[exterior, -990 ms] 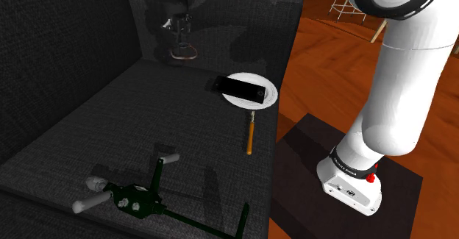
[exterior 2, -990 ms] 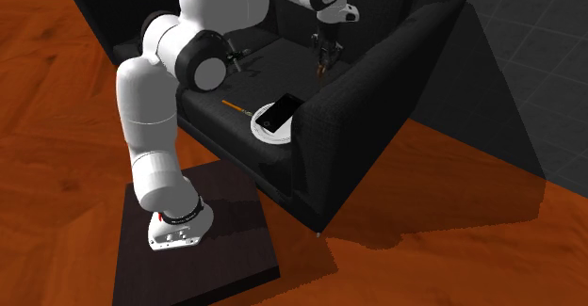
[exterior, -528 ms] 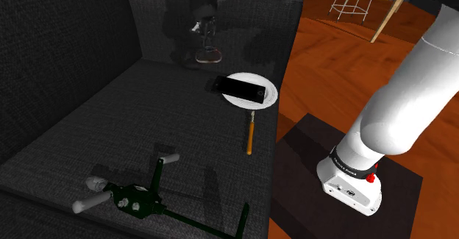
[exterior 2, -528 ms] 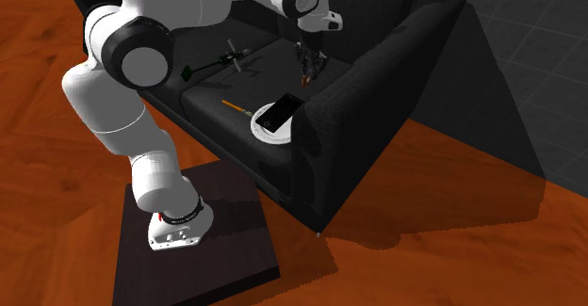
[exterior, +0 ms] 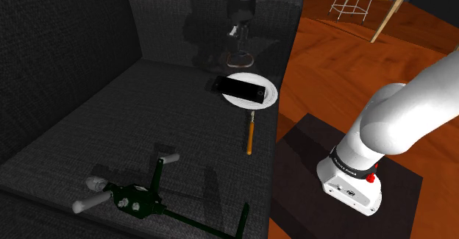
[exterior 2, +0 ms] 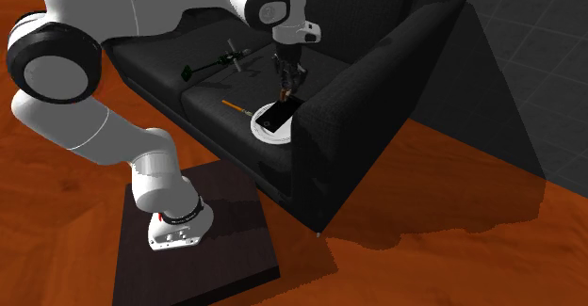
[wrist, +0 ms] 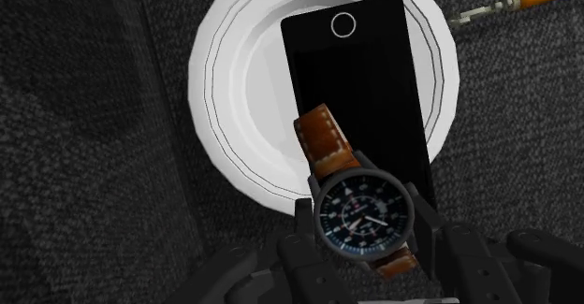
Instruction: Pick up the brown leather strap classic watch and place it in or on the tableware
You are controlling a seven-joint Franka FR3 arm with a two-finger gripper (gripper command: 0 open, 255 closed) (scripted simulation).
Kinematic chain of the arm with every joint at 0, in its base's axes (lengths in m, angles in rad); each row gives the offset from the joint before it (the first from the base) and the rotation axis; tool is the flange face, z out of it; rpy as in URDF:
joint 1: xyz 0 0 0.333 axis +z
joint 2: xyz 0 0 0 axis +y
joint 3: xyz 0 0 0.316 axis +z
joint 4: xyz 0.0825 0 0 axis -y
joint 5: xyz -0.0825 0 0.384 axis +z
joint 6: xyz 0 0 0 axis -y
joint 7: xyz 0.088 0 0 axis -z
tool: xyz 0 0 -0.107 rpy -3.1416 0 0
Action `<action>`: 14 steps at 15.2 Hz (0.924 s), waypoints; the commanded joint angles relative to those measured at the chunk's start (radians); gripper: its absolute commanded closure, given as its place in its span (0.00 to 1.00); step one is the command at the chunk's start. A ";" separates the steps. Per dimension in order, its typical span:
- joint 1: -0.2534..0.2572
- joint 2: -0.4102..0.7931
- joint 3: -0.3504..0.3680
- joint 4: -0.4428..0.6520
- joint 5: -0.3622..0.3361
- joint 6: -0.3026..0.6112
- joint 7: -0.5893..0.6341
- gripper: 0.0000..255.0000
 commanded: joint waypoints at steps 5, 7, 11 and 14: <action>0.001 -0.128 -0.029 -0.132 0.014 0.004 -0.039 1.00; 0.002 -0.126 -0.027 -0.158 0.015 0.031 -0.040 1.00; 0.003 -0.122 -0.023 -0.208 0.018 0.086 -0.041 1.00; 0.004 -0.116 -0.020 -0.244 0.020 0.127 -0.042 1.00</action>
